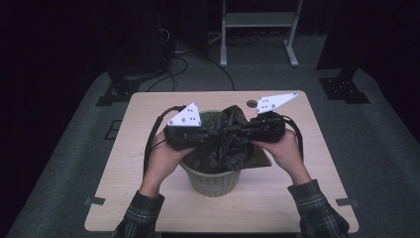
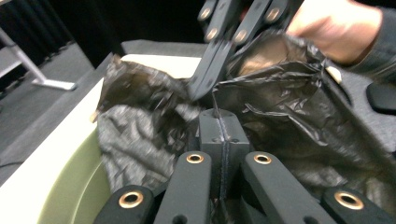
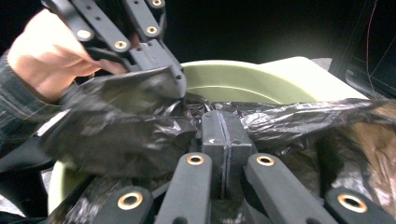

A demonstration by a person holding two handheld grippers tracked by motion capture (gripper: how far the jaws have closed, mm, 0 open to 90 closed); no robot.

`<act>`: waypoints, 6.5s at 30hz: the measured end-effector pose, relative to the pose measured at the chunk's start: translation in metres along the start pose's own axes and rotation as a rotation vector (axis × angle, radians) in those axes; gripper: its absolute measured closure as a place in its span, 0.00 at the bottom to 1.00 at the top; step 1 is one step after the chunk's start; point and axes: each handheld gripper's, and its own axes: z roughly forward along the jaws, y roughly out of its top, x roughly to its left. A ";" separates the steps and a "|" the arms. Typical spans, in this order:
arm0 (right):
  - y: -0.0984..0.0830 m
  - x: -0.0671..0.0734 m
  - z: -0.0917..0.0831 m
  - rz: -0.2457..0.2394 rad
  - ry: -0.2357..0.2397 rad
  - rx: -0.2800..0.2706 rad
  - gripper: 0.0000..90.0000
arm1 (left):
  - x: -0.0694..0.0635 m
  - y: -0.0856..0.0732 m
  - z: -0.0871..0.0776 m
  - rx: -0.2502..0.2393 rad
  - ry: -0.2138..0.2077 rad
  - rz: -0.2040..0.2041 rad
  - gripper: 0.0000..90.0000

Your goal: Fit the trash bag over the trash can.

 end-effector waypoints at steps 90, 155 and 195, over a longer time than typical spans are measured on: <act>-0.005 0.002 0.006 -0.029 -0.045 -0.012 0.70 | 0.069 0.006 0.028 0.057 -0.083 -0.148 1.00; -0.076 0.043 -0.082 -0.001 -0.192 0.036 1.00 | 0.034 -0.108 -0.123 -0.091 0.197 -0.270 1.00; -0.032 0.003 -0.079 0.026 -0.260 -0.014 0.67 | 0.058 -0.069 -0.068 -0.062 0.140 -0.266 0.50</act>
